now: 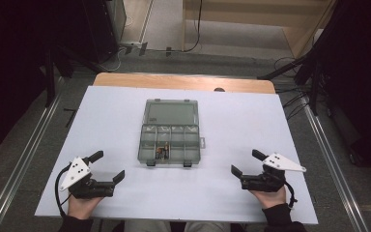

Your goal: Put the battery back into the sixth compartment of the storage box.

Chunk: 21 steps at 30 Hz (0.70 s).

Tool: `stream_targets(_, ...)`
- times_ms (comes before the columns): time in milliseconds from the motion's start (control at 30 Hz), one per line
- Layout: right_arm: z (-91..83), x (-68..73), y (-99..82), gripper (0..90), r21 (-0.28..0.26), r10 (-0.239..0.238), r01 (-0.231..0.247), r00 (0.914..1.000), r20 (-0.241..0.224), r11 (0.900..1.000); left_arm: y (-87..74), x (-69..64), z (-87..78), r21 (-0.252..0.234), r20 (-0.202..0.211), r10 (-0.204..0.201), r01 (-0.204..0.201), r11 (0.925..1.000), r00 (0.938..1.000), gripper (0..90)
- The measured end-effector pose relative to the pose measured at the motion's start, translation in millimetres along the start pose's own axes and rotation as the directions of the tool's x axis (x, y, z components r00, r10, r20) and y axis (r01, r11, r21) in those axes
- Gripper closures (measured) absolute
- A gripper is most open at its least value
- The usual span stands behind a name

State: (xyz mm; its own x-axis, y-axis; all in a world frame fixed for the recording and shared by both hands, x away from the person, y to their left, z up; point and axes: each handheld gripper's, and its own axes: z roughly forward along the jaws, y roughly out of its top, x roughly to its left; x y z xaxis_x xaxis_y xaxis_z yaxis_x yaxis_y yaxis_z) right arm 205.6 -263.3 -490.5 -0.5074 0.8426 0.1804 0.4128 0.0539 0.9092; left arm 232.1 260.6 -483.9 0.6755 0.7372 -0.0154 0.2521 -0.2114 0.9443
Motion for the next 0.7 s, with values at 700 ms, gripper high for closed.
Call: stream_targets(700,-22.4,-17.4,-16.4,3.4,-0.169,-0.008,0.028,0.9933,0.115,0.9852,-1.9,10.1,-0.9,0.08,-0.098,-0.034,0.042,0.9959,0.9946,0.0)
